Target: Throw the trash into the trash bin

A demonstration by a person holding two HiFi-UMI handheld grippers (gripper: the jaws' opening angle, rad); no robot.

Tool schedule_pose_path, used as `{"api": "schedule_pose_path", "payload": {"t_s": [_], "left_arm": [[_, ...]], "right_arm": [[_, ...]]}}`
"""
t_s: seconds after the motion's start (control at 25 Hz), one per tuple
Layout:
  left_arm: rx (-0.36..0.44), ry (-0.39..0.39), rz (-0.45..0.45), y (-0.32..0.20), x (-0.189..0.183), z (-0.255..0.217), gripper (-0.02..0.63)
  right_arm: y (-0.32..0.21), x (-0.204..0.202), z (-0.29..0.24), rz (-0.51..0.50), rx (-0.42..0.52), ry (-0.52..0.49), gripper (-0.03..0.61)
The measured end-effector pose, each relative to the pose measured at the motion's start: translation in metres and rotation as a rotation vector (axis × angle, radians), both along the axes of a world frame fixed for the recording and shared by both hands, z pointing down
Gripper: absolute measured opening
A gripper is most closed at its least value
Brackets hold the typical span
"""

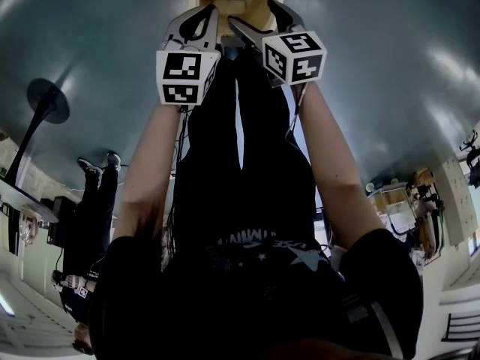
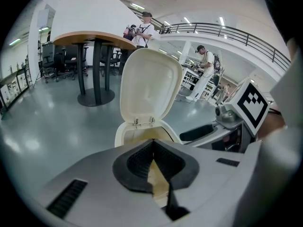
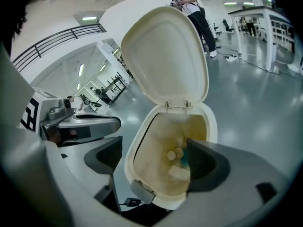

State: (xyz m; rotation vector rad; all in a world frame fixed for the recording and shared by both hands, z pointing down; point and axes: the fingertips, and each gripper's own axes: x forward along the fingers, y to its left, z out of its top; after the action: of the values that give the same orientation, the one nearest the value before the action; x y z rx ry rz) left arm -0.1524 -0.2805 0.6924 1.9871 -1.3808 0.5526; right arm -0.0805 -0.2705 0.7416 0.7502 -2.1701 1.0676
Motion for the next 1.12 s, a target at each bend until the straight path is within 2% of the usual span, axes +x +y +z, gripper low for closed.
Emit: {"api": "schedule_pose_path", "payload": {"t_s": [0.28,0.56,0.6,0.68,0.76,0.88,1.12], "left_arm": [[0.027,0.004,0.024,0.008,0.000,-0.028,0.011],[0.071,0.006,0.049,0.013,-0.009,-0.068,0.012],[0.079,0.008,0.051,0.014,-0.012,-0.073,0.011],[0.097,0.011,0.056,0.016,-0.017,-0.085,0.011],[0.116,0.015,0.061,0.017,-0.020,-0.099,0.011],[0.130,0.025,0.068,0.022,-0.018,-0.119,0.011],[0.177,0.052,0.070,0.029,-0.013,-0.170,0.011]], "right_arm": [[0.002,-0.002,-0.032,0.009,0.052,0.010,0.416],[0.005,-0.015,-0.082,0.031,0.097,-0.031,0.413],[0.006,-0.018,-0.088,0.039,0.111,-0.030,0.399],[0.007,-0.023,-0.102,0.048,0.163,-0.023,0.316],[0.009,-0.028,-0.119,0.044,0.204,-0.026,0.291],[0.014,-0.030,-0.142,0.067,0.207,-0.053,0.267],[0.016,-0.020,-0.184,0.148,0.248,-0.040,0.083]]}}
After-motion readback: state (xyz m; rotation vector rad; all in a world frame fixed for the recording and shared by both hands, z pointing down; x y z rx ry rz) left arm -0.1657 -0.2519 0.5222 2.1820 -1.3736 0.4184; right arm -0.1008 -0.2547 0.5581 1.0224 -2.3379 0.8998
